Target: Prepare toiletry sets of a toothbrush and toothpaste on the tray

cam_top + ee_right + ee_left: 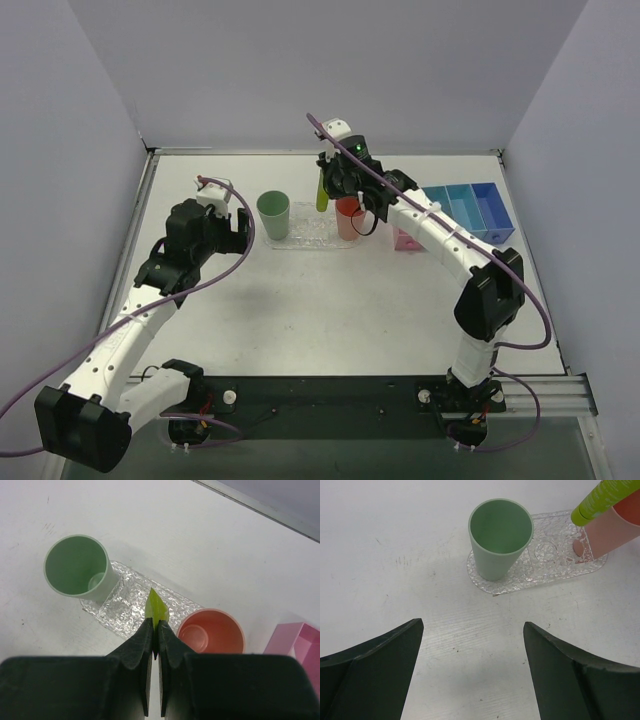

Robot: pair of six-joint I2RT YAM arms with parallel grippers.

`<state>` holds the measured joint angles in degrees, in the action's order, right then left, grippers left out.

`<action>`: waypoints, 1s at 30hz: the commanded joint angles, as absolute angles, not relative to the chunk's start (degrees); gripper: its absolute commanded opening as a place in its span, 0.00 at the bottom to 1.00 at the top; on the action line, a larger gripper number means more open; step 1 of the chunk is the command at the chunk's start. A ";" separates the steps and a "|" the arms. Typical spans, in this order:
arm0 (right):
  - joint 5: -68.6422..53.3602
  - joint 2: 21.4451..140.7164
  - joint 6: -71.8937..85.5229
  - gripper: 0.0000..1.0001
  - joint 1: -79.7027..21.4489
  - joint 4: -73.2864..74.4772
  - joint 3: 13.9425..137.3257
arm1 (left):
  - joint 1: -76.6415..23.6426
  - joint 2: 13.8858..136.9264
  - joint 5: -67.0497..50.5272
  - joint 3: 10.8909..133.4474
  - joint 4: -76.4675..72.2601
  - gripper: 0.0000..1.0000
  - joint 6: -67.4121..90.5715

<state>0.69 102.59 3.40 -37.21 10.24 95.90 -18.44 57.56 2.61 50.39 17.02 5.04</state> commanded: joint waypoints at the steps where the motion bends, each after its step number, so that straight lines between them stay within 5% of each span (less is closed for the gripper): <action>1: 1.58 103.79 2.90 0.00 -37.53 6.68 99.84 | -18.72 57.74 3.25 53.00 16.43 0.92 4.22; 30: -1.41 107.93 2.46 0.00 -36.91 7.65 102.57 | -19.25 58.10 3.25 53.00 16.35 0.92 3.87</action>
